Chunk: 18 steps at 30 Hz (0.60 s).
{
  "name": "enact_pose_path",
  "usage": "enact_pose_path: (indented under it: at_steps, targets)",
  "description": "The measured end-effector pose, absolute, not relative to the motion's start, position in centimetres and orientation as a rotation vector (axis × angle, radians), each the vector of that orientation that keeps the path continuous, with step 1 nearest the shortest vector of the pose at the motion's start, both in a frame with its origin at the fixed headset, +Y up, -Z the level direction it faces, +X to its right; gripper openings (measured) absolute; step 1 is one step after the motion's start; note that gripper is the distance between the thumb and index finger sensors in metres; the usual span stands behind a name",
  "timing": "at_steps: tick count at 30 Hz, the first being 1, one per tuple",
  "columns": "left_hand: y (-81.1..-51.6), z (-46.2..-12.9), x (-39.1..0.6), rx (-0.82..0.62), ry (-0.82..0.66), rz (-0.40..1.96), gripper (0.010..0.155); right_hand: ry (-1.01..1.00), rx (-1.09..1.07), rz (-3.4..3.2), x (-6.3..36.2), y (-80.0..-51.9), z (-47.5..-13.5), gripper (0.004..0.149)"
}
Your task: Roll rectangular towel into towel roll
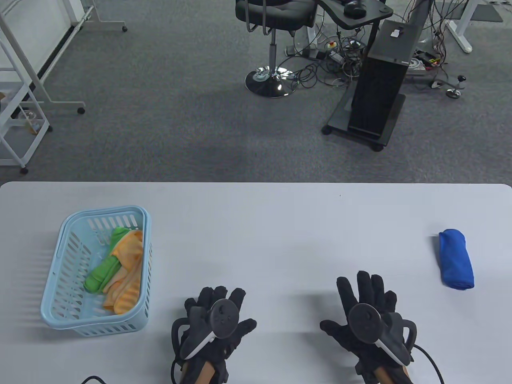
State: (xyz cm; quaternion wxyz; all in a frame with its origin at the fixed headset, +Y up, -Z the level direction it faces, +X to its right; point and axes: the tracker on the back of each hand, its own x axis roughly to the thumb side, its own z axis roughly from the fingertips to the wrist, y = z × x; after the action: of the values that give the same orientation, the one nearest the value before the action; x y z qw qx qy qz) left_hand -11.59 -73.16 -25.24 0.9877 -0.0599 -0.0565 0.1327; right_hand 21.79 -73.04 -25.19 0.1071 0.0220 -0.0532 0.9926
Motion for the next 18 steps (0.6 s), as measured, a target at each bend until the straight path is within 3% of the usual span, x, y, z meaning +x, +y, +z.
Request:
enact_pose_path:
  at_steps: [7,11,18]
  targets:
    - [-70.3,-25.0,-11.0,-0.032,-0.074,0.243,0.081,-0.127,0.059,2.901,22.2,-73.4,-25.5,0.1]
    - [-65.7,-27.1,-12.1,0.015,-0.039,0.415,0.078,-0.09,0.078,2.894,22.1,-73.6,-25.6,0.1]
    - [-56.1,-32.8,-19.2,0.114,0.152,0.224,0.076,-0.021,0.091,2.898,21.9,-73.9,-25.7,0.1]
